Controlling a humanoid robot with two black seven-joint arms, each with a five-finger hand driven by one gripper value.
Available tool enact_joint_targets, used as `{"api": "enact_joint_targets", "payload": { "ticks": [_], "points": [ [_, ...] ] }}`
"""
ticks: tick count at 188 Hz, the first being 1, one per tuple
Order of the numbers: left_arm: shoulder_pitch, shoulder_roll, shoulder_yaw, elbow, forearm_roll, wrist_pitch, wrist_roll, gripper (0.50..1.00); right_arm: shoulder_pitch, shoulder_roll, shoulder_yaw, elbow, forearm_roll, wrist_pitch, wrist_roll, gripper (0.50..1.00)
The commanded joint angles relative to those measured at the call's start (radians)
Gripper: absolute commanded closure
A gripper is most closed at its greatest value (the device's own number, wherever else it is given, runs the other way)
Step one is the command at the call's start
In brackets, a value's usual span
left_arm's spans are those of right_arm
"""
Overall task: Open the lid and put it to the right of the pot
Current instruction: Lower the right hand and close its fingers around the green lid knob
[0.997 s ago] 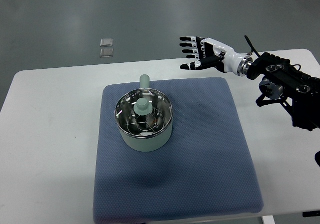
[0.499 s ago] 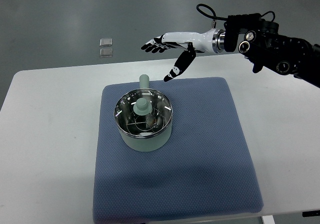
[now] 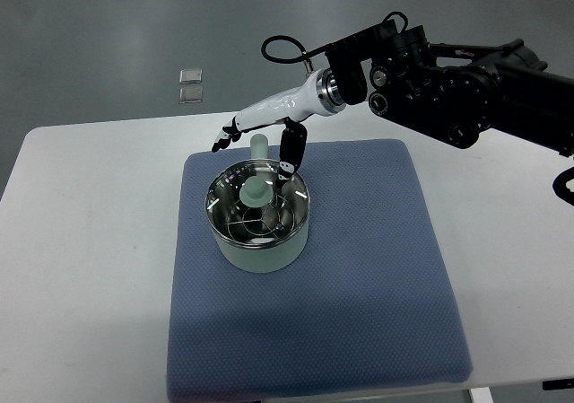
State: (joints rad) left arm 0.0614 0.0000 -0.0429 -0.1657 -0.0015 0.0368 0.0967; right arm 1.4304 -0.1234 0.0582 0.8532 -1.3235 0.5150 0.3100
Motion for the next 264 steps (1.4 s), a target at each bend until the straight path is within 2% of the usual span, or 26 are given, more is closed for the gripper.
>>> {"api": "enact_joint_targets", "payload": {
  "ticks": [1,45,50,87,188,207,264],
  "points": [
    [0.0,0.0,0.0,0.0,0.0,0.0,0.0,0.5,0.007,0.004,0.0,0.024,-0.005,-0.004,0.0,0.572],
    [0.0,0.0,0.0,0.0,0.0,0.0,0.0,0.5,-0.001,0.004,-0.001,0.059,-0.082,-0.026,0.04,0.585],
    [0.0,0.0,0.0,0.0,0.0,0.0,0.0,0.5,-0.007,0.004,0.0,0.059,-0.105,-0.049,0.046,0.593],
    [0.0,0.0,0.0,0.0,0.0,0.0,0.0,0.5,-0.011,-0.001,-0.001,0.059,-0.122,-0.07,0.061,0.628],
    [0.0,0.0,0.0,0.0,0.0,0.0,0.0,0.5,-0.059,-0.032,-0.001,0.058,-0.14,-0.121,0.067,0.634],
    [0.0,0.0,0.0,0.0,0.0,0.0,0.0,0.5,-0.061,-0.032,0.0,0.056,-0.14,-0.124,0.069,0.668],
    [0.0,0.0,0.0,0.0,0.0,0.0,0.0,0.5,-0.068,-0.033,0.0,0.058,-0.138,-0.127,0.073,0.705]
  ]
}}
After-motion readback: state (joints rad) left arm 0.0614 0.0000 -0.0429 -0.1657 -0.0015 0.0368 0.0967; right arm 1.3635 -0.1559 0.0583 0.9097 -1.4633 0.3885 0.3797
